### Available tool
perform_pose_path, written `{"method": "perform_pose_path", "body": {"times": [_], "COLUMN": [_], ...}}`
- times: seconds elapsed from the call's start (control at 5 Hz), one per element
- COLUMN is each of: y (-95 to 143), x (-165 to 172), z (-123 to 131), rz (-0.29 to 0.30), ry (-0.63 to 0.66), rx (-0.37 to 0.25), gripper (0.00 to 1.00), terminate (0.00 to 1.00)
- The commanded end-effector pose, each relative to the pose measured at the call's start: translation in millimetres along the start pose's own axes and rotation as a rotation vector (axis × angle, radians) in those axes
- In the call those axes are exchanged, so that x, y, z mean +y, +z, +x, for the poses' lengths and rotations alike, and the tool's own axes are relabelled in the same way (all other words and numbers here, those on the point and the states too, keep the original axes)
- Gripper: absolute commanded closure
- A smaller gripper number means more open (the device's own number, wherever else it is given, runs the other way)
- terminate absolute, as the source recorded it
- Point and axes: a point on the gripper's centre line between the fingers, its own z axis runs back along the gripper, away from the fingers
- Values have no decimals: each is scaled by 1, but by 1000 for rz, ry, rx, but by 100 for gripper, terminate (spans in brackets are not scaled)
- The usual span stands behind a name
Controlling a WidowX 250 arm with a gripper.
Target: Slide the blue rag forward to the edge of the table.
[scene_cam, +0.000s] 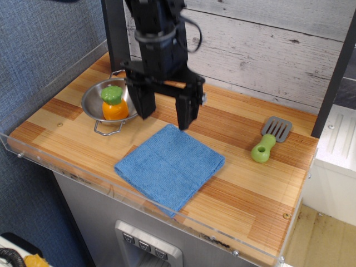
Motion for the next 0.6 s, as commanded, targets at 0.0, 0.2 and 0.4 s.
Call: {"method": "perform_pose_path", "body": {"times": [0.0, 0.2, 0.4], "y": [35, 31, 31], "x": [6, 10, 10], "z": [17, 20, 20], "rz": [71, 83, 83], "ry": [-19, -61, -61], "rx": [-24, 16, 16], "gripper": [0, 0, 0], "terminate": [0, 0, 0]}}
